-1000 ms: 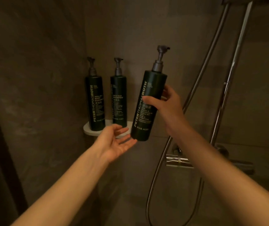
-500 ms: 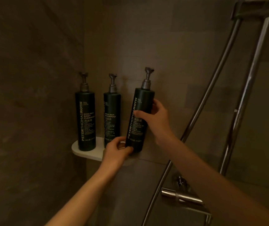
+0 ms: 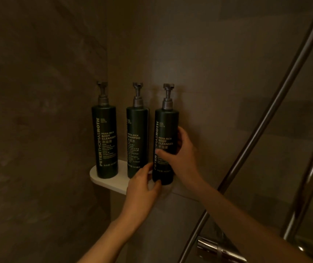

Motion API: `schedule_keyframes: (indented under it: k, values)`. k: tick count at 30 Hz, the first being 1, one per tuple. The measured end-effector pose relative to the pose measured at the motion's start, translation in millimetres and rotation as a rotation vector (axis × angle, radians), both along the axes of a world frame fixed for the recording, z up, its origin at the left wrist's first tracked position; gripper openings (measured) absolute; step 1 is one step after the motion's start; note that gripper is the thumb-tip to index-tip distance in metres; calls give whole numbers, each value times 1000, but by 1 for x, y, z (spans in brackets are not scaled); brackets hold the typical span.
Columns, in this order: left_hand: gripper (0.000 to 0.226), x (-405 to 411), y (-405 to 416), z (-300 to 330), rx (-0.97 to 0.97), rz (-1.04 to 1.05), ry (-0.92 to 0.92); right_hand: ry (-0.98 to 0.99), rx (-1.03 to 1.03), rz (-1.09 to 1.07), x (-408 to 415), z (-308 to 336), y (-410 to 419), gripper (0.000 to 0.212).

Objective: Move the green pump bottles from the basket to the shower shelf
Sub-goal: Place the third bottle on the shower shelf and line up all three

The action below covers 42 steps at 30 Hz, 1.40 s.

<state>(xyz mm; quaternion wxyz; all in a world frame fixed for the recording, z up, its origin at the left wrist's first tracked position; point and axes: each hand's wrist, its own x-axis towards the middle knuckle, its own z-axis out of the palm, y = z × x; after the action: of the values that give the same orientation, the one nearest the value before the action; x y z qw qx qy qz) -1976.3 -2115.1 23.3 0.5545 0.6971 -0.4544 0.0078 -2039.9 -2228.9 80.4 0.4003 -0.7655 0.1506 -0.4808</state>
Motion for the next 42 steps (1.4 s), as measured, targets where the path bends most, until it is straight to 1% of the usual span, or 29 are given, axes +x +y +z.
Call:
schedule_keyframes:
  k: [3,6,8,11,13,15,18,21,25,28,31,34,37,42]
  values:
    - [47,0,-2,0,-20,21,-30,26,-57,-58,0,-12,4,81]
    - [48,0,3,3,-18,33,-76,19,-69,-89,0,-11,9,81]
    - [51,1,9,8,-8,58,-119,-13,-50,-110,-2,-7,13,78]
    - [52,5,22,21,-31,98,-196,-85,-31,-170,-7,2,22,64]
    - [51,8,32,31,-55,152,-293,-133,-95,-238,-10,9,30,54]
    - [50,12,42,41,-76,219,-402,-184,-187,-290,-11,13,44,49]
    - [54,17,55,52,-85,358,-488,-198,-329,-299,-9,10,69,53]
    - [63,24,61,51,-38,469,-472,-76,-463,-275,1,-6,92,59]
    - [73,35,61,36,23,513,-424,64,-484,-236,18,-26,103,64]
    - [76,53,58,29,17,481,-342,163,-488,-284,35,-31,103,67]
    - [73,73,51,28,-46,400,-283,222,-482,-359,55,-29,98,72]
    - [72,89,45,27,-157,322,-217,208,-445,-458,75,-21,94,77]
    - [76,102,39,27,-266,267,-163,138,-396,-542,96,-14,96,79]
    - [79,117,28,23,-380,200,-67,7,-277,-596,116,-21,102,76]
